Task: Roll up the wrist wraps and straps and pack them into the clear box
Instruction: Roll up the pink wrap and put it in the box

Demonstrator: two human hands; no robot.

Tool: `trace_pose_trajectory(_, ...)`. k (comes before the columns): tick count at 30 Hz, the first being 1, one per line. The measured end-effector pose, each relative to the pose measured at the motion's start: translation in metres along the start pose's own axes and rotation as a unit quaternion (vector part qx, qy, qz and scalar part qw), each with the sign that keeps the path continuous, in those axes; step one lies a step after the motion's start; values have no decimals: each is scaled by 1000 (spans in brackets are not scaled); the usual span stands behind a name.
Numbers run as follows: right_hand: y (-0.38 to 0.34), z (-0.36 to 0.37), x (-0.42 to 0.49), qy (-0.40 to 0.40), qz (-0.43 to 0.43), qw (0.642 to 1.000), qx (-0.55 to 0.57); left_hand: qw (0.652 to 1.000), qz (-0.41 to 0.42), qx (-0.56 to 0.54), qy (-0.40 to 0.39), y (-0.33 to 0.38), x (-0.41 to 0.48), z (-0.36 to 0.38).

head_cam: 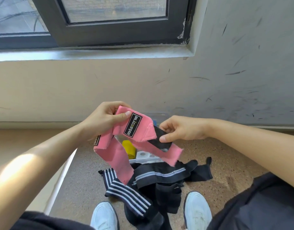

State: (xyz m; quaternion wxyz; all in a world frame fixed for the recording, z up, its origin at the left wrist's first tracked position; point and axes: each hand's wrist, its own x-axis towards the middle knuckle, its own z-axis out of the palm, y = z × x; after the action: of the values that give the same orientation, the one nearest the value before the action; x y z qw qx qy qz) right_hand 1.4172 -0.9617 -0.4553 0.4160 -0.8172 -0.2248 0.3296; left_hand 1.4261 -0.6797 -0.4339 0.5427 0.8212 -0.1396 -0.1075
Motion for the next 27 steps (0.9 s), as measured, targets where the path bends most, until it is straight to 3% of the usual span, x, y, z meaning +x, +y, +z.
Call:
trace_pose_trajectory(8, 0, -36, -12, 145, -18, 976, 162, 1000, -27, -5, -3, -5, 0, 0)
trace_pose_trajectory(11, -7, -52, -20, 199, -69, 943, 256, 998, -24, 47, -24, -6, 0, -1)
trace_pose_trajectory(14, -19, -57, -28, 229, -129, 927, 267, 998, -23, 66, 9, -5, 1, -1)
trace_pose_trajectory(20, -44, -55, -38, 164, -182, 925, 292, 996, 5, 21, 87, 8, 2, 9)
trace_pose_trajectory(23, -50, -42, -35, 156, -149, 915, 341, 994, 30, -7, 108, 17, 2, 18)
trace_pose_trajectory(27, -48, -4, -17, 112, -74, 952, 275, 987, 57, -38, 144, 27, 3, 33)
